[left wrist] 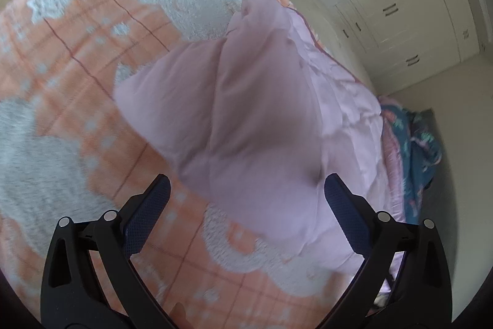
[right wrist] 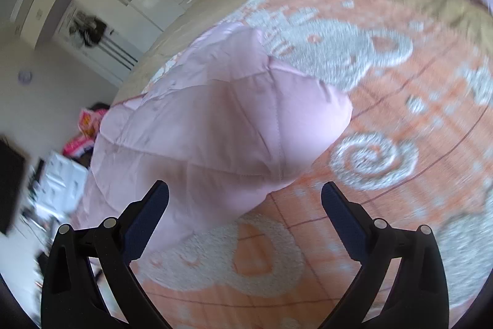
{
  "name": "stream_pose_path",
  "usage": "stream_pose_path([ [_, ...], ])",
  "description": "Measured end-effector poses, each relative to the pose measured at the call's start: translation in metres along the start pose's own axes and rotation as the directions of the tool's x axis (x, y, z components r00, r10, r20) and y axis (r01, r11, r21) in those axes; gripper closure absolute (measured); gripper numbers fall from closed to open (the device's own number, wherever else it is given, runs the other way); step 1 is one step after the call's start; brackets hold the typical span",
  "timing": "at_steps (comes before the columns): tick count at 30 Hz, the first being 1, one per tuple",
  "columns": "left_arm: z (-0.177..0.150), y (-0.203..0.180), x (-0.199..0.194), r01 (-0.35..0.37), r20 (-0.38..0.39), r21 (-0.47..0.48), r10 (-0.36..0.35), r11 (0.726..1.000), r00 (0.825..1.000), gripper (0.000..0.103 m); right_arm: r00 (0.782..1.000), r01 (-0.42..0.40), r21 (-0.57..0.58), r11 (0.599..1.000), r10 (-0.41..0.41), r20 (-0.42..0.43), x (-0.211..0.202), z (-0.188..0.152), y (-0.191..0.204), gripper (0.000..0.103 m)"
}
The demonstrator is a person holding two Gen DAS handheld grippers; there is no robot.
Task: Fold large clothes
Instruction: 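Grasp the folded jacket's edge with both tools, then lift the folded edge with both tools and fold it over the jacket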
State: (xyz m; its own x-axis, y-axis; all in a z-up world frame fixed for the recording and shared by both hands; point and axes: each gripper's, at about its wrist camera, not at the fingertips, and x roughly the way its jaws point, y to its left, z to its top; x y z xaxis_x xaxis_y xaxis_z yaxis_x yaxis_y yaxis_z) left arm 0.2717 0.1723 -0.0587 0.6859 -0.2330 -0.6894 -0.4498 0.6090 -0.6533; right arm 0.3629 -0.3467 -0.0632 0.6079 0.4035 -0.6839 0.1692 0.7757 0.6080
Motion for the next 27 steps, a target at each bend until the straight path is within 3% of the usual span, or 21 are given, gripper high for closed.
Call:
stream_pose_path([
  [11,0.017,0.006,0.041,-0.024,0.018,-0.085,0.026,0.996,1.000,0.008,0.999,-0.008,0.009,1.000,0.009,-0.041,0.042,0.010,0.008,0.004],
  [15,0.017,0.011,0.055,0.001,0.034,-0.113,0.003,0.994,0.999,0.008,0.999,-0.005,0.007,1.000,0.006,-0.049,0.056,0.014,0.009,0.004],
  [27,0.020,0.009,0.064,-0.004,0.064,-0.084,0.010,0.996,0.998,0.009,0.998,-0.051,-0.032,0.998,0.050,-0.028,0.081,0.016,0.004,0.004],
])
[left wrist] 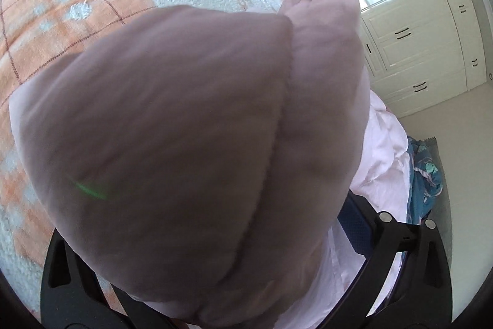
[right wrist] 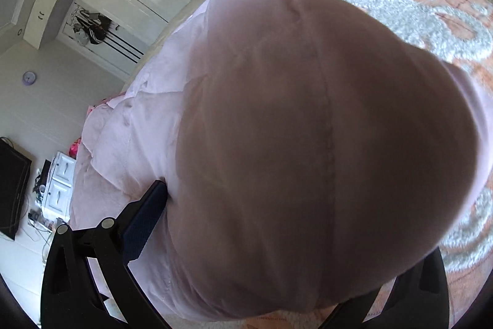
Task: Fold large clothes
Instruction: 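Lift the folded edge with both tools and fold it over the jacket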
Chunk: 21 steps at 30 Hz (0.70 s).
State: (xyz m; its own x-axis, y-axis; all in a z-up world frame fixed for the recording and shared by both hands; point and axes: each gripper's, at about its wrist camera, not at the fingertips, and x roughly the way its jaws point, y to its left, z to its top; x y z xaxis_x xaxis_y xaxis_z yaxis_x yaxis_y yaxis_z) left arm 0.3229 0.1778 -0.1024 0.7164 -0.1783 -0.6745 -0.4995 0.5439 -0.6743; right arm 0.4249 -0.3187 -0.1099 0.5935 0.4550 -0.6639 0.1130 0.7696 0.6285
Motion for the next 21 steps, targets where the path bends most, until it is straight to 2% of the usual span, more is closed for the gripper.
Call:
stream_pose_path([
  [2,0.000,0.000,-0.001,0.001,0.002,0.008,-0.001,1.000,1.000,0.012,1.000,0.002,-0.001,1.000,-0.002,0.001,0.001,0.000,0.002,0.004],
  [6,0.000,-0.007,-0.003,0.016,0.005,0.045,-0.016,0.999,1.000,0.024,1.000,-0.005,-0.024,1.000,0.005,0.008,0.001,0.000,0.005,0.009],
  [10,0.004,-0.012,-0.002,0.021,0.009,0.064,-0.022,0.998,1.000,0.033,0.999,-0.033,-0.050,0.998,0.033,-0.001,0.001,0.002,0.013,0.028],
  [14,0.001,-0.025,-0.005,0.006,0.042,0.116,-0.010,0.993,0.999,0.051,0.999,-0.040,-0.115,0.993,0.040,-0.001,-0.003,0.004,0.024,0.047],
  [21,0.005,-0.052,-0.010,-0.038,0.064,0.219,0.024,0.975,0.998,0.069,0.999,0.010,-0.250,0.968,-0.002,0.032,-0.013,-0.002,0.045,0.062],
])
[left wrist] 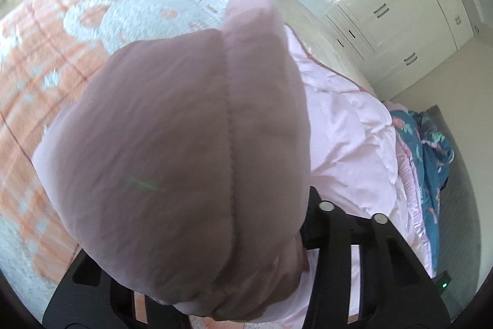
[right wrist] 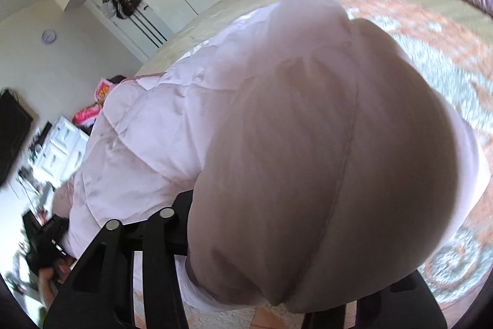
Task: Fold large clothes
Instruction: 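Lift the folded edge with both tools and fold it over the jacket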
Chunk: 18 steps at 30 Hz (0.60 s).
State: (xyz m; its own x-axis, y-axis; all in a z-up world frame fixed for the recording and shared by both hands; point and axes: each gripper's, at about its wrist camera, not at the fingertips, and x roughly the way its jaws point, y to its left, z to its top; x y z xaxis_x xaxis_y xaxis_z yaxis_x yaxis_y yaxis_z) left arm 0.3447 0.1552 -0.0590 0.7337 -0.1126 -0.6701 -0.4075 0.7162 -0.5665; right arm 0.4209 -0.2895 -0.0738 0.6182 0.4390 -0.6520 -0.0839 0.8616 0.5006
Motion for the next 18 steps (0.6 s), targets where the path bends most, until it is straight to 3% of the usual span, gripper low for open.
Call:
stream_pose_path([
  [8,0.004,-0.030,-0.020,-0.032,0.069,0.143,0.023,0.989,0.997,0.076,0.998,0.053,-0.163,0.985,-0.047,0.042,-0.022,0.007,0.026,0.073],
  [18,0.005,-0.065,-0.066,-0.045,0.124,0.246,0.015,0.968,0.992,0.078,0.989,0.056,-0.313,0.948,-0.010,0.146,-0.085,0.011,0.073,0.076],
])
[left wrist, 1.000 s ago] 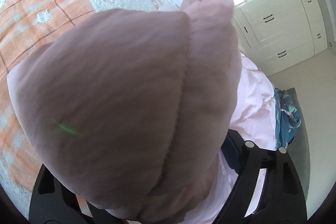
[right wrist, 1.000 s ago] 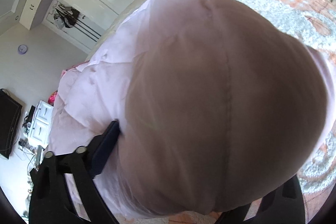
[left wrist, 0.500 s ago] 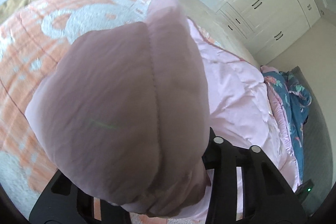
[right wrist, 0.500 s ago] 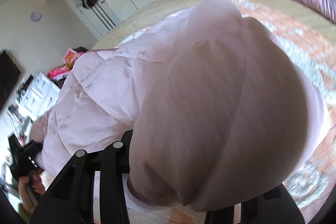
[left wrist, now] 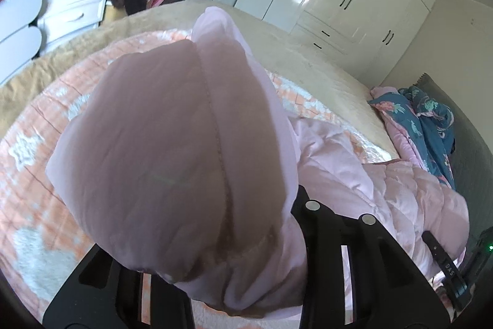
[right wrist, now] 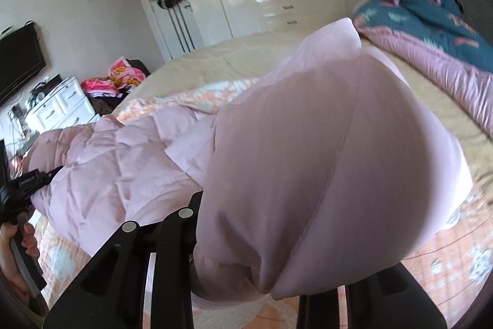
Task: Fold large clothes
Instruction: 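Lift the folded edge with both tools and fold it over the jacket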
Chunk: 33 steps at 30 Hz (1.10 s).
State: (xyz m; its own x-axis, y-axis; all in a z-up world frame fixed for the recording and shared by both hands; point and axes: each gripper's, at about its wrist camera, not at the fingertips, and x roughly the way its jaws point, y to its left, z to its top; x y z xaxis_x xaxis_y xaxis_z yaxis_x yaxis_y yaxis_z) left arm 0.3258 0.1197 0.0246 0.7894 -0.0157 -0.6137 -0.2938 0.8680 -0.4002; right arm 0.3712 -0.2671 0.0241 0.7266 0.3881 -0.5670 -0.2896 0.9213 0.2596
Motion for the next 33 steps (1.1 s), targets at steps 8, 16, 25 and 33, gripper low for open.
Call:
stream_pose_path([
  [8,-0.003,0.000,-0.045,0.025,0.016,0.026,-0.026,0.999,1.000,0.078,0.999,-0.027,-0.006,1.000,0.027,0.024,-0.047,0.004,0.011,0.076],
  [16,-0.019,0.007,-0.081,0.034,0.020,0.027,-0.035,0.999,0.999,0.078,0.999,-0.027,-0.036,0.999,0.028,0.020,-0.084,-0.010,0.023,0.076],
  [25,-0.047,0.022,-0.103,0.034,-0.008,0.040,-0.034,0.999,0.999,0.078,1.000,-0.024,-0.034,0.999,0.024,-0.002,-0.112,-0.046,0.021,0.076],
  [33,-0.074,0.036,-0.109,0.017,-0.035,0.047,-0.015,0.999,0.999,0.078,0.999,-0.015,0.001,1.000,0.015,-0.036,-0.120,-0.076,0.014,0.076],
])
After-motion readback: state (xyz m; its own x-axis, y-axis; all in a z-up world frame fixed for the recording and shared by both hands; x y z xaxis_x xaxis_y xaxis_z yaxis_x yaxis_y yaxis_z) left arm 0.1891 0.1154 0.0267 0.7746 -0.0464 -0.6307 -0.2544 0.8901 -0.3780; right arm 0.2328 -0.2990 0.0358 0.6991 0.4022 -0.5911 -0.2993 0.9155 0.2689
